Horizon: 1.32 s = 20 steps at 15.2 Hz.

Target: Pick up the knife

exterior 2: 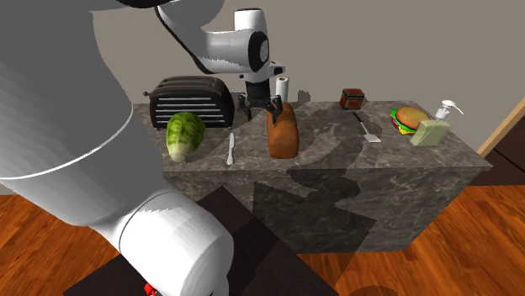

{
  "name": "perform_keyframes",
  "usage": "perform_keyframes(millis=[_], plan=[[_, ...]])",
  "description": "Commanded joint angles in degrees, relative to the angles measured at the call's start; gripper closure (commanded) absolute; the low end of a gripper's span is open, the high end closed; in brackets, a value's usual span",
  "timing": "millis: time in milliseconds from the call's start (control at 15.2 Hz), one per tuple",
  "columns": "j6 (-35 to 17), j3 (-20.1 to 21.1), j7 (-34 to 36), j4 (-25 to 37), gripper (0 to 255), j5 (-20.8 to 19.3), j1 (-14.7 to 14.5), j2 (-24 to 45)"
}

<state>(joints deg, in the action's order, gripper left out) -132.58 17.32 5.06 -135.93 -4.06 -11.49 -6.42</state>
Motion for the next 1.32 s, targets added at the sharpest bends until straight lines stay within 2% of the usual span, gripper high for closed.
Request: perform_keyframes(millis=[0,594,1254], plan=[[-2.05,1.08,0.52,0.82,0,-0.98,-0.77,3.33],[-8.99,3.77,4.11,7.68,0,-8.72,-5.31,20.12],[-13.08,2.94,6.80,17.26,0,-16.57,-12.85,36.69]])
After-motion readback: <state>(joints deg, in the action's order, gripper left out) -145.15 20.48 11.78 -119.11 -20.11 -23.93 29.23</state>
